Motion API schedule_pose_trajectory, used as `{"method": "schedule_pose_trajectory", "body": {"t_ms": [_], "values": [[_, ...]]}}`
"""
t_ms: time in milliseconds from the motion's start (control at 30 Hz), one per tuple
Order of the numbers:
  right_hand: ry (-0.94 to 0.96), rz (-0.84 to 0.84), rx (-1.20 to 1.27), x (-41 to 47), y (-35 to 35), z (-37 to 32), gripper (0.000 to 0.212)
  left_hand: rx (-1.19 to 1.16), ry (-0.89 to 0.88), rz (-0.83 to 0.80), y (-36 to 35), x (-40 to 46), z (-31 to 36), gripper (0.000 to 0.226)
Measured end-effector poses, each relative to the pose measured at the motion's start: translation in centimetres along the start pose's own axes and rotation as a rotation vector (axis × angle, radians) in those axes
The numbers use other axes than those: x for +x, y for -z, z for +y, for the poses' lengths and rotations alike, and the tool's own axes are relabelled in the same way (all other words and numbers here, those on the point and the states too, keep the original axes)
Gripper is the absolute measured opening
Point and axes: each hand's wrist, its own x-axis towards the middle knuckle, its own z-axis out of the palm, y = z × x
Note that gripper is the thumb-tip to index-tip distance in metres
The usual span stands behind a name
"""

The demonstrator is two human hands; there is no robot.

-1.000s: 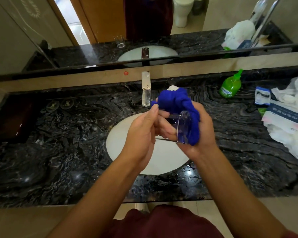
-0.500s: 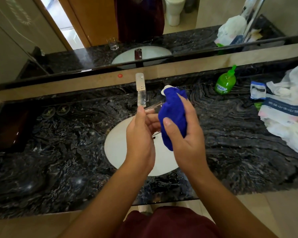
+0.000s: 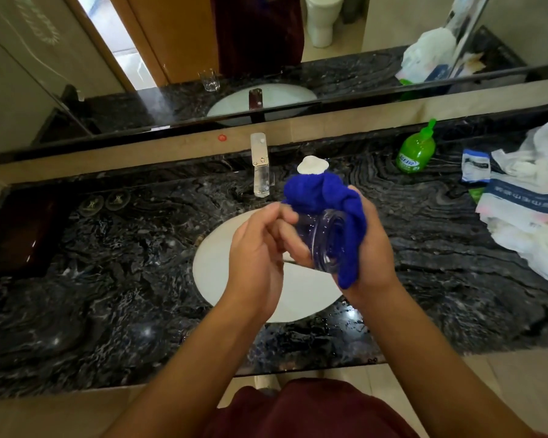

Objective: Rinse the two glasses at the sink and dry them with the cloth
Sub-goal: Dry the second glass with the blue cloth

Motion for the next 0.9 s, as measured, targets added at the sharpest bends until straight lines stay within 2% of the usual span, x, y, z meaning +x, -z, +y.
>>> {"method": "schedule_pose_trajectory", "body": {"t_ms": [33,100,200,233,333,400,467,533,667,733,833,900], "values": [[-0.041,-0.013,0.063,0.1,0.2,0.3,0.072,-0.019,0.011,-0.024,-0.1,0.0,0.0,0.026],[-0.078,-0.003,0.097,-0.2,0.4,1.2,0.05,-0.069,0.067,-0.049,-0.3,0.3,-0.1,0.027],[-0.121,0.085,0.132,-1.1,0.5,2.8,0.044,-0.007,0.114,-0.021,-0.2,0.8,-0.6,0.036],[-0.102,0.12,0.113,-1.3,0.5,3.2,0.041,0.057,0.081,0.02,-0.2,0.8,-0.8,0.033],[-0.026,0.202,0.118,-1.5,0.4,3.9,0.056,0.262,-0.11,0.176,-0.5,0.8,-1.4,0.015],[0.015,0.215,0.143,-1.6,0.6,4.0,0.049,0.346,-0.233,0.255,-0.5,0.8,-1.7,0.007],[0.039,0.193,0.177,-1.8,0.7,3.7,0.047,0.425,-0.271,0.266,-0.2,1.1,-1.9,0.007],[0.042,0.163,0.219,-1.8,0.7,3.4,0.045,0.465,-0.249,0.247,-0.1,1.2,-2.1,0.01],[0.029,0.132,0.235,-1.2,0.5,2.0,0.025,0.474,-0.204,0.227,-0.1,0.9,-2.8,0.017],[0.051,0.173,0.184,-0.8,0.7,1.6,0.017,0.473,-0.154,0.207,0.2,1.0,-3.3,0.015],[0.137,0.224,0.071,-0.5,1.1,1.2,0.028,0.464,0.011,0.149,0.6,1.2,-4.0,0.02],[0.187,0.264,0.012,-0.6,1.3,0.8,0.031,0.376,0.223,0.133,0.8,0.7,-4.2,0.033]]}}
